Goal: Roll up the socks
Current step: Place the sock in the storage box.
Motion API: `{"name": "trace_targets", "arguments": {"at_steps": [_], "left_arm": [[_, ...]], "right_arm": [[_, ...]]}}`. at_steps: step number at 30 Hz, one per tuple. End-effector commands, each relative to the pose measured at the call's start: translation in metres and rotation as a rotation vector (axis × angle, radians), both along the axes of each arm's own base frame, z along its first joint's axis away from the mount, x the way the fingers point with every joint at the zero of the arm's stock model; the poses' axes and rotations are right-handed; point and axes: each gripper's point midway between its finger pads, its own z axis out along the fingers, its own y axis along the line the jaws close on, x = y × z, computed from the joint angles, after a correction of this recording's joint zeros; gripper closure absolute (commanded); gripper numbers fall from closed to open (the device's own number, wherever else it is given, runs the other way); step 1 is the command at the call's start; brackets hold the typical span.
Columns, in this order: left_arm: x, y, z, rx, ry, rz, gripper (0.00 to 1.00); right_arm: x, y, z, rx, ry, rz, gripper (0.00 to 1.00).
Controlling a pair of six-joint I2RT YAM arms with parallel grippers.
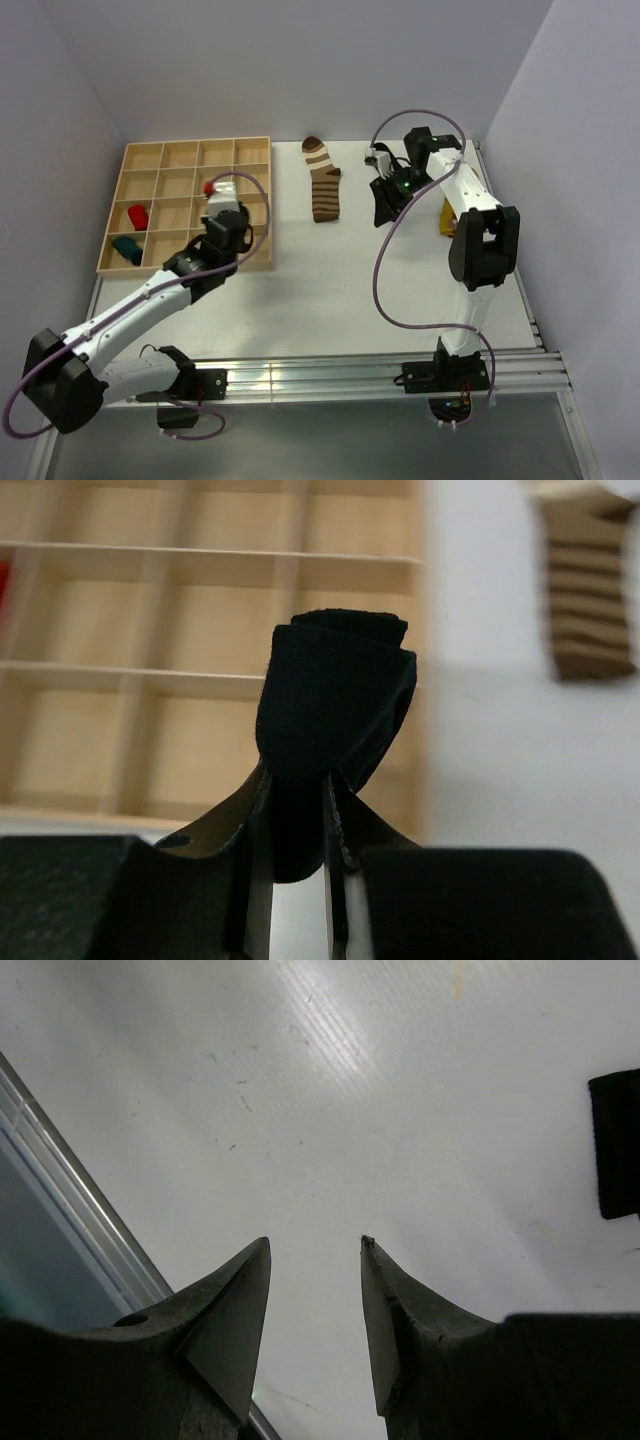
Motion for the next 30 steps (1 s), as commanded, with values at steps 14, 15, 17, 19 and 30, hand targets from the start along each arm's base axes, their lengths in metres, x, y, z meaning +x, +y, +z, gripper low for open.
{"name": "trace_targets", "arguments": {"at_steps": [14,15,17,19,30], "left_arm": [[-0.036,0.227,-0.003,0.426,0.205,0.92,1.0],[-0.032,0.226,-0.011,0.44,0.232,0.906,1.0],[-0.027,0.225,-0.021,0.449,0.271,0.885,1.0],[-0.027,0.227,-0.034,0.496,0.325,0.888,1.0],[0.001,0.212,-0.096,0.47,0.464,0.793,1.0]], "right_arm": [[0.014,0.031,-0.005,0.04,-0.039,0.073,0.52],[0.013,0.032,-0.007,0.04,-0.035,0.076,0.52],[0.01,0.032,-0.012,0.043,-0.028,0.084,0.52],[0.006,0.032,-0.018,0.044,-0.017,0.093,0.52],[-0.003,0.026,-0.04,0.016,-0.006,0.102,0.52]]}}
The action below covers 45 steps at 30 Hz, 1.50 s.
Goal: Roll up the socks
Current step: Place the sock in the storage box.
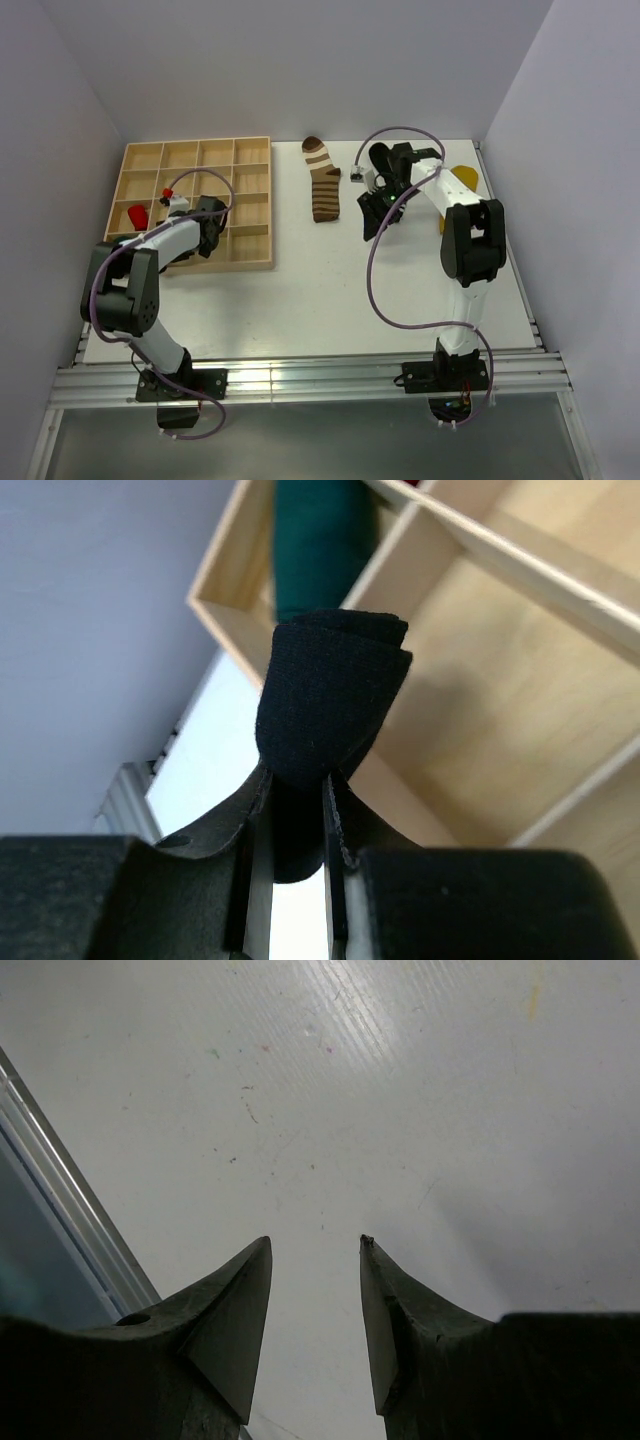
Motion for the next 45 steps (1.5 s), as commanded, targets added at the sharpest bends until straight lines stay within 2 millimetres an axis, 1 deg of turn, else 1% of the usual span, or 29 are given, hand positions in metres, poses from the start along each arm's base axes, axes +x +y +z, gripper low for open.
{"name": "trace_targets", "arguments": {"at_steps": [1,3,10,12,16,21,26,27,30,31,35,37,39,40,41,43,45], "left_arm": [[0.025,-0.01,-0.006,-0.067,-0.046,-0.022,1.0],[0.028,-0.016,-0.016,-0.106,-0.029,-0.038,1.0],[0.04,-0.032,-0.038,-0.212,-0.022,-0.092,1.0],[0.046,-0.036,-0.041,-0.233,-0.029,-0.109,1.0],[0.051,-0.036,-0.05,-0.264,-0.027,-0.119,1.0],[0.058,-0.044,-0.061,-0.334,-0.027,-0.142,1.0],[0.065,-0.056,-0.067,-0.421,-0.039,-0.166,1.0],[0.066,-0.063,-0.067,-0.461,-0.045,-0.18,1.0],[0.07,-0.07,-0.062,-0.539,-0.084,-0.193,1.0],[0.069,-0.076,-0.065,-0.599,-0.088,-0.202,1.0],[0.066,-0.087,-0.063,-0.728,-0.117,-0.215,1.0],[0.062,-0.089,-0.066,-0.79,-0.128,-0.206,1.0],[0.062,-0.09,-0.061,-0.837,-0.164,-0.208,1.0],[0.056,-0.084,-0.066,-0.869,-0.173,-0.177,1.0],[0.056,-0.087,-0.062,-0.915,-0.19,-0.188,1.0],[0.052,-0.072,-0.066,-0.942,-0.215,-0.148,1.0],[0.046,-0.066,-0.072,-0.934,-0.202,-0.122,1.0]], "right_arm": [[0.005,0.0,-0.002,0.001,-0.051,0.016,0.52],[0.004,-0.002,-0.005,-0.008,-0.051,0.014,0.53],[0.001,-0.01,-0.013,-0.054,-0.08,0.003,0.53],[0.001,-0.011,-0.014,-0.059,-0.078,0.003,0.53],[0.001,-0.013,-0.016,-0.07,-0.084,-0.001,0.53],[-0.001,-0.017,-0.014,-0.091,-0.101,-0.008,0.53],[-0.001,-0.019,-0.013,-0.103,-0.117,-0.016,0.53],[-0.001,-0.019,-0.013,-0.103,-0.117,-0.016,0.53],[-0.002,-0.02,-0.014,-0.105,-0.111,-0.023,0.53],[-0.002,-0.02,-0.013,-0.104,-0.112,-0.024,0.53],[-0.003,-0.019,-0.013,-0.103,-0.109,-0.029,0.53],[-0.002,-0.019,-0.01,-0.101,-0.111,-0.03,0.53],[-0.001,-0.018,-0.008,-0.1,-0.112,-0.034,0.53],[-0.002,-0.017,-0.008,-0.099,-0.112,-0.032,0.53],[0.0,-0.017,-0.006,-0.097,-0.115,-0.032,0.53],[-0.001,-0.016,-0.006,-0.1,-0.115,-0.029,0.53],[-0.001,-0.016,-0.006,-0.104,-0.114,-0.031,0.53]]}}
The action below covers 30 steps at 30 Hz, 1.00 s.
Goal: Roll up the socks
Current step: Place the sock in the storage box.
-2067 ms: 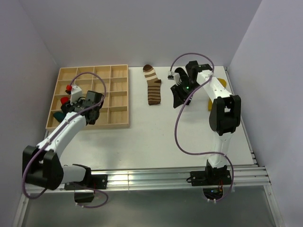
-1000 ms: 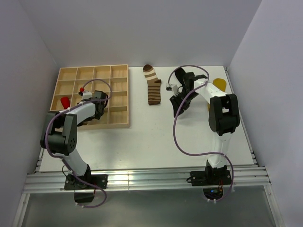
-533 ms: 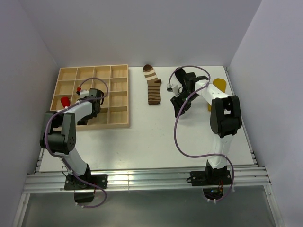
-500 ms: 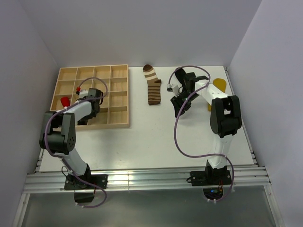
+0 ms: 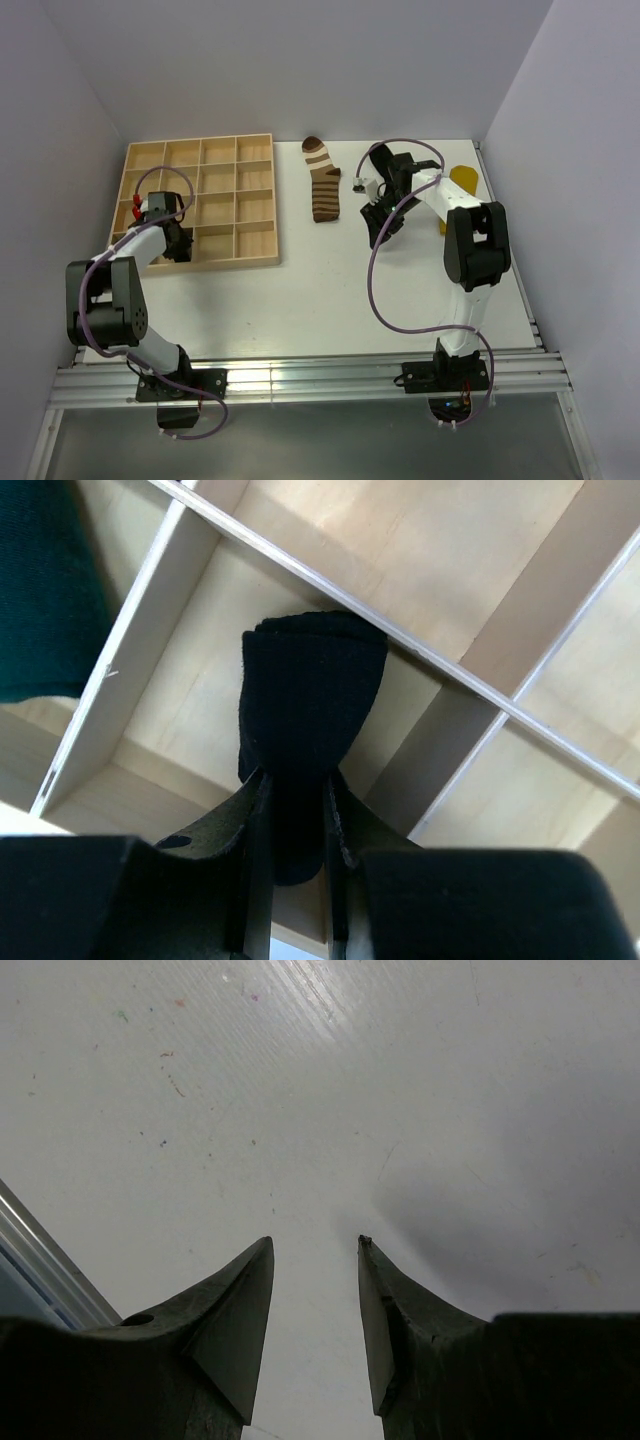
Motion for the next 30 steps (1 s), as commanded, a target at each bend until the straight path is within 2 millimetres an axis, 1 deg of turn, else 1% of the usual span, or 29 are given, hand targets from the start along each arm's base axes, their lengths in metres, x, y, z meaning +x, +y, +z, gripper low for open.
{"name": "trace_targets", "arguments": {"at_steps": [1,3,5,6,8,9,10,11,12,13,14,15,17,22,24,30], "left_arm": [[-0.009,-0.022,-0.022,-0.177,0.024,-0.02,1.0],[-0.011,-0.015,-0.025,-0.162,0.038,0.004,0.99],[-0.01,-0.012,-0.025,-0.163,0.032,0.016,0.93],[-0.01,-0.008,-0.025,-0.15,0.034,0.026,0.87],[-0.006,-0.006,-0.025,-0.147,0.036,0.029,0.82],[-0.003,-0.005,-0.022,-0.15,0.028,0.026,0.76],[-0.003,-0.005,-0.023,-0.15,0.031,0.027,0.73],[-0.002,-0.004,-0.021,-0.147,0.026,0.026,0.69],[-0.002,-0.003,-0.019,-0.141,0.02,0.028,0.63],[-0.003,0.001,-0.016,-0.122,0.013,0.041,0.6],[-0.001,0.003,-0.009,-0.109,-0.006,0.049,0.54],[-0.003,0.005,-0.007,-0.099,-0.003,0.058,0.52],[-0.001,0.014,0.003,-0.056,-0.018,0.077,0.47],[0.006,0.018,0.024,-0.029,-0.047,0.063,0.43],[0.012,0.019,0.039,-0.021,-0.077,0.047,0.42],[0.016,0.021,0.064,0.004,-0.104,0.018,0.38]], "right_arm": [[0.006,0.005,0.026,0.013,-0.078,0.001,0.53],[0.006,0.005,0.026,0.01,-0.078,0.001,0.53],[0.004,0.005,0.025,0.009,-0.073,0.002,0.53],[0.005,0.005,0.025,0.007,-0.074,-0.001,0.53],[0.004,0.005,0.025,0.007,-0.072,-0.001,0.53],[0.003,0.005,0.025,0.005,-0.07,-0.001,0.53],[0.003,0.004,0.025,0.004,-0.075,0.0,0.53],[0.002,0.004,0.025,0.002,-0.072,0.002,0.53],[0.003,0.004,0.025,0.001,-0.074,-0.001,0.53],[0.003,0.004,0.025,0.001,-0.076,-0.002,0.53],[0.003,0.004,0.025,0.0,-0.076,-0.004,0.53],[0.002,0.004,0.024,0.0,-0.075,-0.002,0.53],[0.003,0.004,0.024,0.001,-0.073,-0.005,0.53],[0.007,0.005,0.029,0.003,-0.092,-0.012,0.53],[0.009,0.005,0.033,0.005,-0.102,-0.015,0.53],[0.011,0.005,0.034,0.001,-0.109,-0.023,0.53]]}}
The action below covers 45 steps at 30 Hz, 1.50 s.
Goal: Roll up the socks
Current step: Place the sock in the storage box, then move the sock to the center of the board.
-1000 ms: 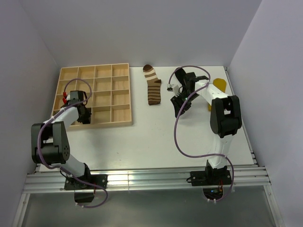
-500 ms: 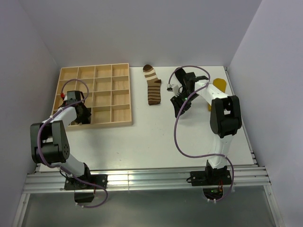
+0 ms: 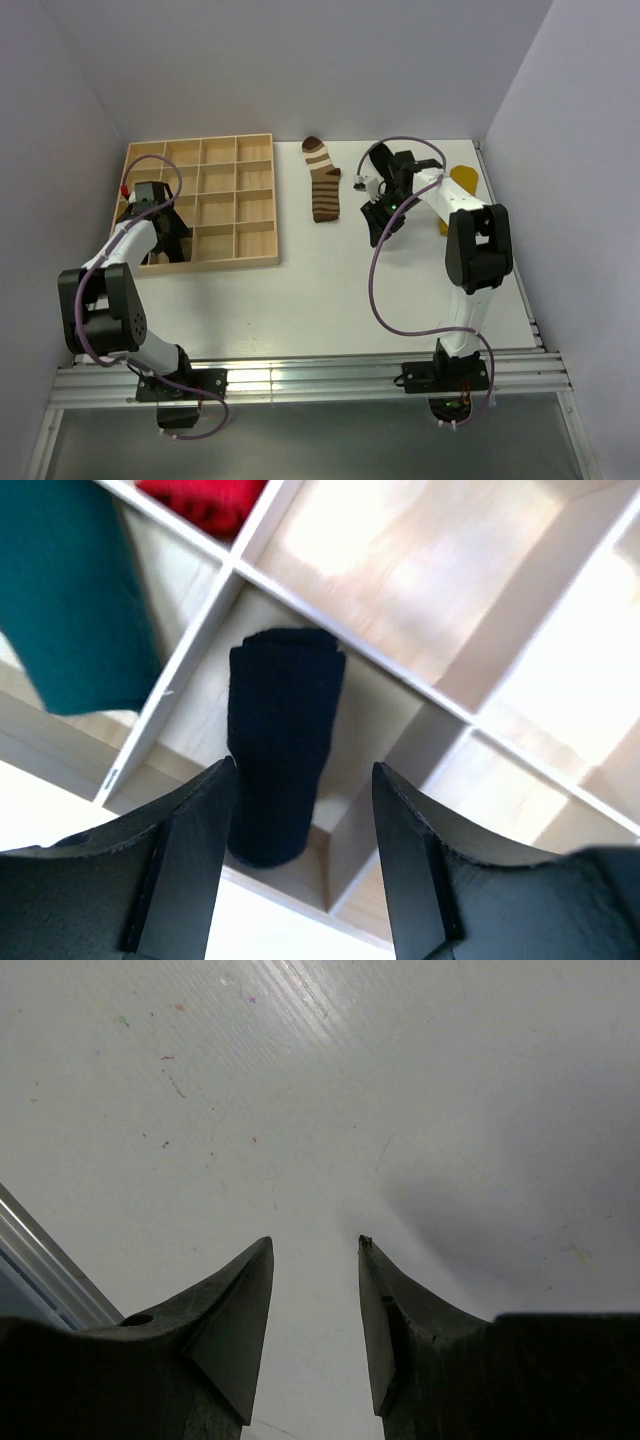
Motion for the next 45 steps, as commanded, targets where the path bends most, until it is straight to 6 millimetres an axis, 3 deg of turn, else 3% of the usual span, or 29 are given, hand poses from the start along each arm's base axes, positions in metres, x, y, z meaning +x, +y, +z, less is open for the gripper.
{"name": "trace_targets", "arguments": {"at_steps": [1,7,9,10,12,13,14,17,18,19,20,21,25,29,35,39,41,42,45], "left_arm": [[0.01,0.006,0.038,0.046,-0.07,-0.021,0.38],[0.011,0.007,0.062,0.061,-0.119,-0.028,0.37],[0.015,0.004,0.078,0.053,-0.159,-0.038,0.37],[0.017,-0.001,0.087,0.032,-0.19,-0.057,0.37],[0.023,-0.009,0.102,0.008,-0.237,-0.079,0.34],[0.024,-0.014,0.11,-0.004,-0.262,-0.096,0.34],[0.026,-0.02,0.115,-0.011,-0.277,-0.109,0.34],[0.036,-0.049,0.134,-0.027,-0.332,-0.176,0.35],[0.039,-0.07,0.137,-0.036,-0.344,-0.227,0.35],[0.042,-0.079,0.138,-0.043,-0.348,-0.247,0.36],[0.046,-0.1,0.143,-0.058,-0.365,-0.292,0.36],[0.048,-0.111,0.146,-0.065,-0.376,-0.316,0.36],[0.059,-0.164,0.159,-0.103,-0.415,-0.427,0.37],[0.059,-0.211,0.163,-0.137,-0.434,-0.534,0.38],[0.055,-0.248,0.15,-0.166,-0.418,-0.612,0.39],[0.051,-0.261,0.141,-0.177,-0.403,-0.641,0.4],[0.048,-0.268,0.14,-0.185,-0.4,-0.66,0.4],[0.048,-0.271,0.14,-0.186,-0.401,-0.668,0.4],[0.045,-0.277,0.142,-0.192,-0.404,-0.685,0.4]], "right_arm": [[0.012,0.004,0.028,0.013,-0.099,-0.004,0.53],[0.02,0.004,0.039,0.013,-0.138,-0.022,0.53],[0.032,-0.001,0.046,0.001,-0.169,-0.048,0.53],[0.044,-0.002,0.055,0.0,-0.204,-0.062,0.56],[0.062,-0.015,0.053,-0.03,-0.203,-0.123,0.59],[0.081,-0.02,0.065,-0.031,-0.243,-0.149,0.62],[0.092,-0.027,0.055,-0.056,-0.224,-0.194,0.64],[0.131,-0.056,0.062,-0.096,-0.271,-0.314,0.68],[0.142,-0.066,0.045,-0.125,-0.25,-0.347,0.68],[0.155,-0.07,0.05,-0.134,-0.279,-0.37,0.69],[0.162,-0.077,0.033,-0.174,-0.265,-0.384,0.69],[0.172,-0.079,0.036,-0.178,-0.286,-0.397,0.69],[0.188,-0.089,0.01,-0.239,-0.282,-0.416,0.75],[0.188,-0.09,-0.014,-0.268,-0.251,-0.397,0.76],[0.165,-0.087,-0.046,-0.314,-0.196,-0.36,0.78],[0.134,-0.084,-0.055,-0.325,-0.137,-0.32,0.78],[0.121,-0.081,-0.049,-0.324,-0.129,-0.299,0.78],[0.105,-0.08,-0.057,-0.33,-0.094,-0.274,0.78],[0.077,-0.074,-0.054,-0.311,-0.057,-0.241,0.78]]}}
